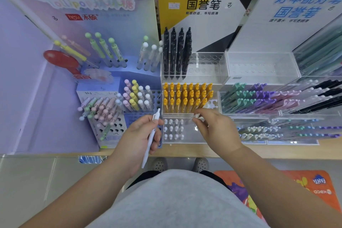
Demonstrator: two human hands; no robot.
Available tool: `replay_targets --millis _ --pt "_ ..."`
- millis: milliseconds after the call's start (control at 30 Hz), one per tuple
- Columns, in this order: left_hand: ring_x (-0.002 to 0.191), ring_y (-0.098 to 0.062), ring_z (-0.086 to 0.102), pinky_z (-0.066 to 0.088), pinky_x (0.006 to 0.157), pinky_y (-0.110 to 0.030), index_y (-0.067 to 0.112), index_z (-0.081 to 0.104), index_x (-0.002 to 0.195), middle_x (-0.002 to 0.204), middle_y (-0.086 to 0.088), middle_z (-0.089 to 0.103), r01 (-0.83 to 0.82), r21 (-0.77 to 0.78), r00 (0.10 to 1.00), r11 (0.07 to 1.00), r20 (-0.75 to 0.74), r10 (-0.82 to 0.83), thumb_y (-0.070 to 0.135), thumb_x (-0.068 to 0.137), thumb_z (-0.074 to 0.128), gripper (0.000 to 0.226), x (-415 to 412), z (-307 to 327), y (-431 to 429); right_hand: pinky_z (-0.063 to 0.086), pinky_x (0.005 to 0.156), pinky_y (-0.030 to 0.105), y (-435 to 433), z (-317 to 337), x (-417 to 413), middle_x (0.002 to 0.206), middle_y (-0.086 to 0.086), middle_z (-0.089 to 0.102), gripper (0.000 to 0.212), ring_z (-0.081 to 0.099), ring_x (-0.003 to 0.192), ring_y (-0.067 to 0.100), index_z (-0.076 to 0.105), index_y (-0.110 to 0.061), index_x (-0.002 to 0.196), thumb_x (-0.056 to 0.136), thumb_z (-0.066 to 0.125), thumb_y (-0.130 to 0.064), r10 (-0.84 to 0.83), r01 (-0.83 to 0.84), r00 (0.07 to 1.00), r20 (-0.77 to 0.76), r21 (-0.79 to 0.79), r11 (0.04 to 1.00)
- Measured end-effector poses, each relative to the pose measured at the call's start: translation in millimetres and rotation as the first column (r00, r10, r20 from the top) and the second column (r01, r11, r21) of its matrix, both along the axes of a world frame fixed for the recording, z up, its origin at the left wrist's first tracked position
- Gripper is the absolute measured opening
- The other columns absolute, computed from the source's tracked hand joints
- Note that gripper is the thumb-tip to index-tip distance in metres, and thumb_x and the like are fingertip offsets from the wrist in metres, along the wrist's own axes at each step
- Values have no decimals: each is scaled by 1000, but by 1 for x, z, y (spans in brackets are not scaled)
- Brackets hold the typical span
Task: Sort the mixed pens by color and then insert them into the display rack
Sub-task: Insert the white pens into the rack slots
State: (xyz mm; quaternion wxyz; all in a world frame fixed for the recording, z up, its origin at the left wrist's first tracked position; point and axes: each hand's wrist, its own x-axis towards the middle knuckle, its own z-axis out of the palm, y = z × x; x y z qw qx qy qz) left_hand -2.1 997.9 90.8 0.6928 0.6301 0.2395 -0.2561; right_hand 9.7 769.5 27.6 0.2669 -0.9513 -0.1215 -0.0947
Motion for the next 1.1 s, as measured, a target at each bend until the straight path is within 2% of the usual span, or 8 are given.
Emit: replay_targets --millis 167,333,633,733,867,1000,1100 --pt "49 -17 44 35 48 -28 9 66 104 64 -9 54 -15 -2 1000 1000 -5 15 21 103 49 21 -2 -2 4 49 48 30 4 -14 -3 90 2 74 21 67 57 24 71 -15 105 86 76 -20 68 -70 997 -24 -84 994" --pt "50 -17 44 35 47 -28 9 67 103 63 -8 54 -38 -14 999 999 -15 37 20 102 49 21 -4 -2 8 51 43 33 12 -25 -5 84 2 74 22 65 51 24 71 -17 104 84 78 -22 -1 -4 999 -50 -101 995" --pt "50 -17 44 36 47 -28 10 67 101 64 -9 55 -27 -23 1000 999 0 27 22 103 49 21 -8 0 14 51 47 32 19 -26 1 81 3 74 20 66 56 26 72 -16 104 87 76 -25 -11 4 999 -52 -120 993" --pt "50 -17 44 36 47 -28 10 67 100 64 -9 56 -21 -31 1000 999 -6 21 24 103 48 24 -8 1 14 53 48 34 22 -29 -1 84 4 75 19 68 60 28 73 -18 105 87 75 -25 -12 -1 995 -97 -133 991" --pt "50 -18 44 36 47 -28 8 67 99 64 -10 55 -42 -52 999 998 -23 41 21 105 39 31 -8 4 13 47 48 28 26 -30 -1 83 3 75 16 68 59 27 72 -20 103 89 73 -26 -42 25 991 -124 -142 990" --pt "52 -19 45 37 49 -30 8 68 101 68 -12 58 -28 -27 1000 999 0 28 17 105 41 29 -9 6 11 49 51 30 23 -28 -1 91 3 75 20 69 63 27 72 -20 107 90 71 -30 -26 5 988 -154 -134 991" --pt "57 -17 53 45 55 -31 12 69 101 74 -6 66 26 57 999 998 41 -29 16 103 49 21 -10 6 8 51 63 31 20 -20 -3 107 2 74 30 71 76 23 67 -21 121 94 64 -36 -36 4 962 -269 -119 993"
